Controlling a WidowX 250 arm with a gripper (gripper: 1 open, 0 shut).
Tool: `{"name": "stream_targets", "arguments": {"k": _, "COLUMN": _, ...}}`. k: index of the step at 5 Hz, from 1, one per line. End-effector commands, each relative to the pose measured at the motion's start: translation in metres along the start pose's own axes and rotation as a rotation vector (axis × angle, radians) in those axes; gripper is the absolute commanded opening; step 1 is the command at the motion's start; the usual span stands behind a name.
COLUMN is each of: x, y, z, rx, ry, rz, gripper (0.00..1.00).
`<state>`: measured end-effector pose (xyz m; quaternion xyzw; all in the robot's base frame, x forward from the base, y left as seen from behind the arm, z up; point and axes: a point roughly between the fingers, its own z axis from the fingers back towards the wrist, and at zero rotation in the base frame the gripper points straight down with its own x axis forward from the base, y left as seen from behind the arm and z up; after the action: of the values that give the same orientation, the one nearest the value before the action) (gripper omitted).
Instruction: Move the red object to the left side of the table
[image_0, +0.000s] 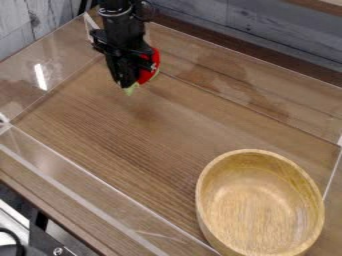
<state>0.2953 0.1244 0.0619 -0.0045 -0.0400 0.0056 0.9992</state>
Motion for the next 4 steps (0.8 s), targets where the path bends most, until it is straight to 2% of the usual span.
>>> {"name": "stream_targets", "arguments": {"k": 1, "x": 0.011, "y": 0.017, "z": 0.006, "rx": 0.038, "ry": -0.039, "rz": 0.006, "gripper": 0.00}}
{"name": "stream_targets", "arguments": {"k": 2, "x": 0.012, "y": 0.019, "z": -0.002, "rx": 0.042, "ry": -0.027, "rz": -0.004, "gripper": 0.00}}
{"name": "stream_targets", "arguments": {"k": 4, "x": 0.010, "y": 0.008, "z": -0.010, "rx": 0.034, "ry": -0.003, "rz": -0.038, "gripper": 0.00}}
